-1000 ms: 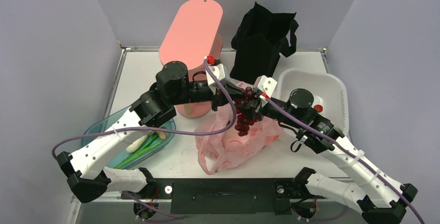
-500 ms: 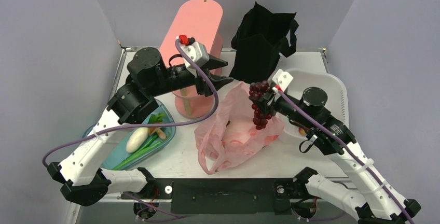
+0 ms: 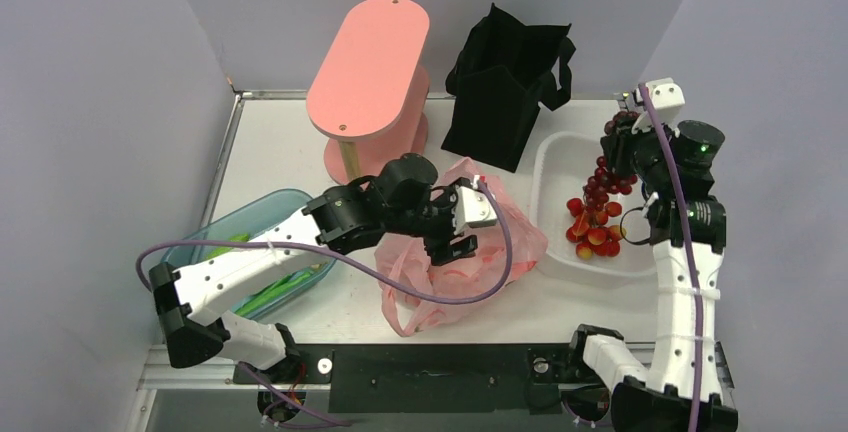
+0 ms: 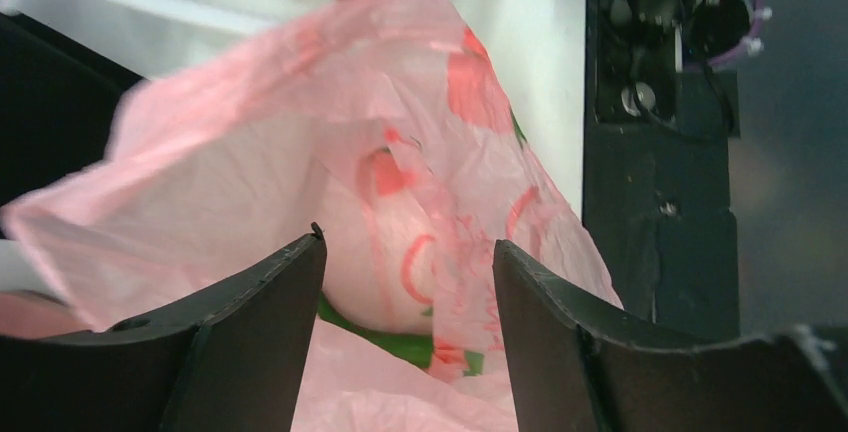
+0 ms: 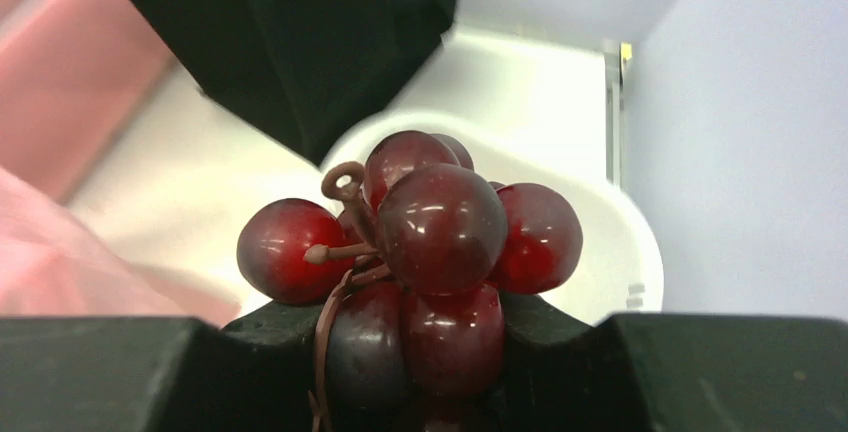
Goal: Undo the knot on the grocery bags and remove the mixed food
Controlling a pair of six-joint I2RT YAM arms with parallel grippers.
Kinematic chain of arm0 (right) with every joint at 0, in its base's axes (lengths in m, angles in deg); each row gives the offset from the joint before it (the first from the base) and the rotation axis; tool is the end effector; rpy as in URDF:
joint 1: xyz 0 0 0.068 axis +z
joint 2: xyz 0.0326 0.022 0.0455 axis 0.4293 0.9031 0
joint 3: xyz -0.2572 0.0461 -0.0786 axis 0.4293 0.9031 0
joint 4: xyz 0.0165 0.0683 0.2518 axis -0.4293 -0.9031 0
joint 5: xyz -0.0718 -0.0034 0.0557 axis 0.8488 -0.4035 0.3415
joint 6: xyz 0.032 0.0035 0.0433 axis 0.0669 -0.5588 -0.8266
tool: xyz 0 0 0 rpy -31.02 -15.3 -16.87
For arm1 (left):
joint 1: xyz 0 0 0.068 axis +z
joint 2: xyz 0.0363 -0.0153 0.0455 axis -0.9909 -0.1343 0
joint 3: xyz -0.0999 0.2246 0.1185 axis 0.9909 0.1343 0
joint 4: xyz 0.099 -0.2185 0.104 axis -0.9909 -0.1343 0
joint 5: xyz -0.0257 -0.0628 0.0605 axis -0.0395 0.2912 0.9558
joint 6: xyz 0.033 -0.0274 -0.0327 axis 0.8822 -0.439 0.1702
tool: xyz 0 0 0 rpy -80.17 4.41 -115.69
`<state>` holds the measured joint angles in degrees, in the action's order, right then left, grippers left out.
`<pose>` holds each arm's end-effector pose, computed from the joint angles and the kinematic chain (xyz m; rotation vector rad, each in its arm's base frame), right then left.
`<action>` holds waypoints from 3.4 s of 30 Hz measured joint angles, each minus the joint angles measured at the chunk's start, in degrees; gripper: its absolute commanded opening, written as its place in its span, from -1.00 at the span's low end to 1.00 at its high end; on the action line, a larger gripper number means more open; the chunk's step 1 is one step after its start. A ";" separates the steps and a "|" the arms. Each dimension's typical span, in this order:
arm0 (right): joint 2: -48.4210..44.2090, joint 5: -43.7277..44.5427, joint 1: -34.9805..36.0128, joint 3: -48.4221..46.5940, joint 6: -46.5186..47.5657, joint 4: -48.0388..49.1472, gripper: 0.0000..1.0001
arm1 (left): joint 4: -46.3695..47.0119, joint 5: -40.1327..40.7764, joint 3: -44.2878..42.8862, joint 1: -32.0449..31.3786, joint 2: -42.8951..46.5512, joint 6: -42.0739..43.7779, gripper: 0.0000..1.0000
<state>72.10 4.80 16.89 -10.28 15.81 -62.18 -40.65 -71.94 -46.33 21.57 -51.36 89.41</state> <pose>0.1864 -0.0136 0.4350 -0.2570 1.7803 0.1877 0.1366 -0.2652 0.4036 1.4976 1.5236 -0.7625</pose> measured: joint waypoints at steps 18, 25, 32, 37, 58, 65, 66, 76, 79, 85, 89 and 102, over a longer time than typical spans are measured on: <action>13.77 9.57 -4.26 5.97 16.85 -18.18 0.76 | -3.65 2.45 12.44 -0.37 -6.19 5.81 0.37; 7.78 -4.33 6.47 -1.97 13.77 -22.12 0.77 | -4.33 3.63 17.86 -0.37 -2.82 9.46 0.38; 5.99 -11.15 23.06 -1.77 8.50 -22.69 0.80 | -4.44 5.05 20.96 -0.37 0.98 13.40 0.39; 8.61 -10.67 30.21 1.49 6.69 -22.36 0.82 | -4.81 6.08 22.16 -0.37 2.64 15.74 0.39; 5.14 6.38 48.30 -3.32 0.79 -21.68 0.89 | -5.55 7.13 22.93 -0.33 4.55 18.16 0.37; 6.93 17.31 48.63 4.76 3.54 -22.53 0.79 | -5.60 7.13 22.93 -0.17 4.55 18.53 0.36; 6.93 17.40 48.19 5.57 4.15 -22.75 0.69 | -5.62 7.06 22.93 0.11 4.57 18.53 0.36; 6.64 2.58 39.91 10.64 5.79 -24.90 -1.00 | -5.03 5.35 31.19 9.51 11.06 21.55 0.20; 6.38 -4.33 39.32 10.86 3.23 -24.24 -1.00 | -3.56 3.63 31.82 9.79 12.46 21.49 0.11; 4.20 -10.23 39.32 13.81 -0.15 -23.15 -1.00 | 4.74 2.99 29.18 0.48 11.98 15.10 0.03; 3.98 -11.43 39.32 14.01 -1.77 -22.53 -1.00 | 10.16 4.11 25.77 -1.79 6.60 8.83 -0.03; 3.91 -11.65 38.53 14.01 -2.03 -22.38 -1.00 | 12.41 16.74 24.30 5.68 -11.82 -0.35 0.04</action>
<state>76.01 -6.85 55.42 3.73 13.78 -84.56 -28.23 -55.19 -22.03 27.26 -63.18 89.06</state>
